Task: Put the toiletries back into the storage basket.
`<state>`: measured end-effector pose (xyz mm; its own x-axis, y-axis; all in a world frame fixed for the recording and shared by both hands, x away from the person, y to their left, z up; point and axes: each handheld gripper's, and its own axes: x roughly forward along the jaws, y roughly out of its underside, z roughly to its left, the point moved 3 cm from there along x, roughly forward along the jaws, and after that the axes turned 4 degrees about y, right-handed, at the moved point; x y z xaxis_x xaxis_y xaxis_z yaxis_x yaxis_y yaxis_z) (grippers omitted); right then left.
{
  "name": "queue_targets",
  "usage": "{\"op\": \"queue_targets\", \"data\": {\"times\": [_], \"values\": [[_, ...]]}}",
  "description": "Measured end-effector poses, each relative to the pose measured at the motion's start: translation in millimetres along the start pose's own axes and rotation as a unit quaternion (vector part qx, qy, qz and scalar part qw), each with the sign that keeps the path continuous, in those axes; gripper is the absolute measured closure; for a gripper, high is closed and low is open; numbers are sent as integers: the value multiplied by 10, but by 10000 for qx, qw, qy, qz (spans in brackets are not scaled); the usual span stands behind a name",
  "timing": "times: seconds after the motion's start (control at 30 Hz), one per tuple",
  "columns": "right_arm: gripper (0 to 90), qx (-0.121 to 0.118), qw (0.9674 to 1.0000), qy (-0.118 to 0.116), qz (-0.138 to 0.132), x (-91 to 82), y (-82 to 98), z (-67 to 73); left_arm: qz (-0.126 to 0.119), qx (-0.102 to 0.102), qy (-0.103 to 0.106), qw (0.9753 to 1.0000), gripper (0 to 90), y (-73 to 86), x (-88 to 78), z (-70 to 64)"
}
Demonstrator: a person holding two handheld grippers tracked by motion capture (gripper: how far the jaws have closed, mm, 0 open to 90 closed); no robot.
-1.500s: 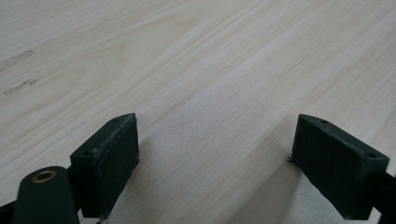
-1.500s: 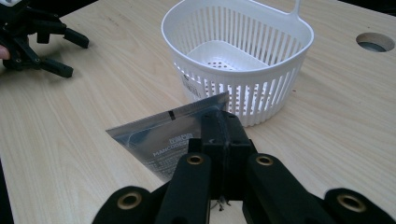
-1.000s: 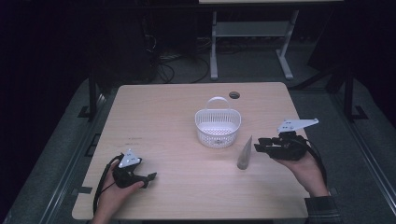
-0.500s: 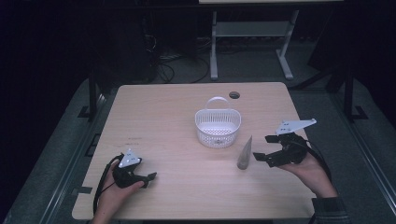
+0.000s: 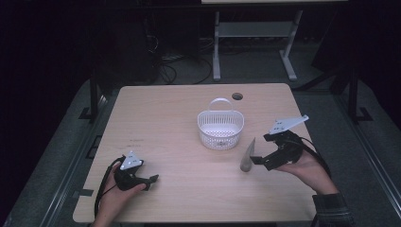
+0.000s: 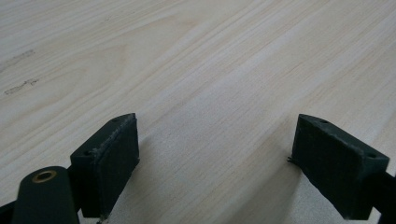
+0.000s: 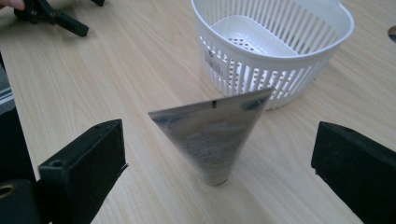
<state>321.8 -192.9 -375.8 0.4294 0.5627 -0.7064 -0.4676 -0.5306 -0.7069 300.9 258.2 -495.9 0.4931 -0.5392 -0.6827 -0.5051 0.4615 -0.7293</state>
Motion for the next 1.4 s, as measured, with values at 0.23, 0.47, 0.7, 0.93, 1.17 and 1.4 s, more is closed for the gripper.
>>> {"op": "queue_targets", "data": {"times": [0.23,0.47,0.7,0.93,1.17,1.4], "values": [[22,-136,9998,-92,86,83,-87,19,0,1,-1,10000,137,0,0,0],[22,-235,9996,-154,95,150,-156,14,-2,2,-1,10000,138,0,0,0],[25,-304,9991,-206,210,252,-182,15,0,2,-1,10000,138,0,0,0],[131,-353,9988,-257,231,309,-178,11,1,4,-1,10000,137,0,0,0],[235,-405,9987,-274,155,290,-183,7,-1,1,1,10000,137,0,0,0],[294,-435,9986,-275,130,274,-182,9,0,3,-2,10000,137,0,0,0]]}}
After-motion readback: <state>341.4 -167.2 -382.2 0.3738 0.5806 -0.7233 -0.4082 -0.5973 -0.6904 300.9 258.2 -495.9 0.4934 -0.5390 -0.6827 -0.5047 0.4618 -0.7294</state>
